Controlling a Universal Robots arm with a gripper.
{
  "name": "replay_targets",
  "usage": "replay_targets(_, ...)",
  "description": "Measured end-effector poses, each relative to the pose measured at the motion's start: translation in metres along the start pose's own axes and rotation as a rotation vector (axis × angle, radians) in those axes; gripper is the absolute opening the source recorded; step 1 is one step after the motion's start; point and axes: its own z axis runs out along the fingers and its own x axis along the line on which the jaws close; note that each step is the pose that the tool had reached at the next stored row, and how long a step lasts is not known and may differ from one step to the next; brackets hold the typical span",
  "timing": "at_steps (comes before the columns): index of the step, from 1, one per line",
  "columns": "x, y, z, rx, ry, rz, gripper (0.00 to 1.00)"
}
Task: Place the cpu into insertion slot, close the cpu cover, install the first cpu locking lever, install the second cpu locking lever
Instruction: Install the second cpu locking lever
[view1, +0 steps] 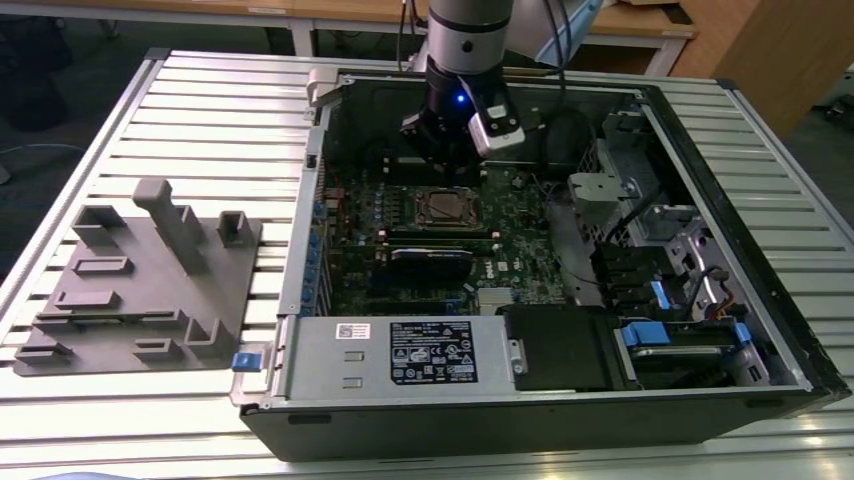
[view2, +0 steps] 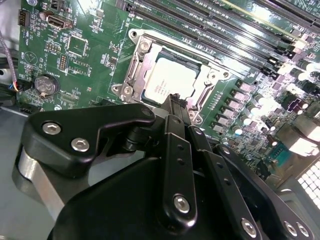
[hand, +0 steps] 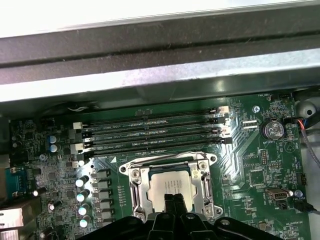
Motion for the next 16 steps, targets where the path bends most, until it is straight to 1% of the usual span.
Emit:
replay_targets(10, 0.0, -0.0002, -0.0007, 0.0002, 0.0001, 0.0, 0.11)
replay_targets(13, -0.0003, -0.002, -0.0007, 0.0001, 0.0, 0.0, 0.11)
replay_targets(16, -0.0008, -0.0058, -0.0007, 0.0002, 0.0001, 0.0, 0.11)
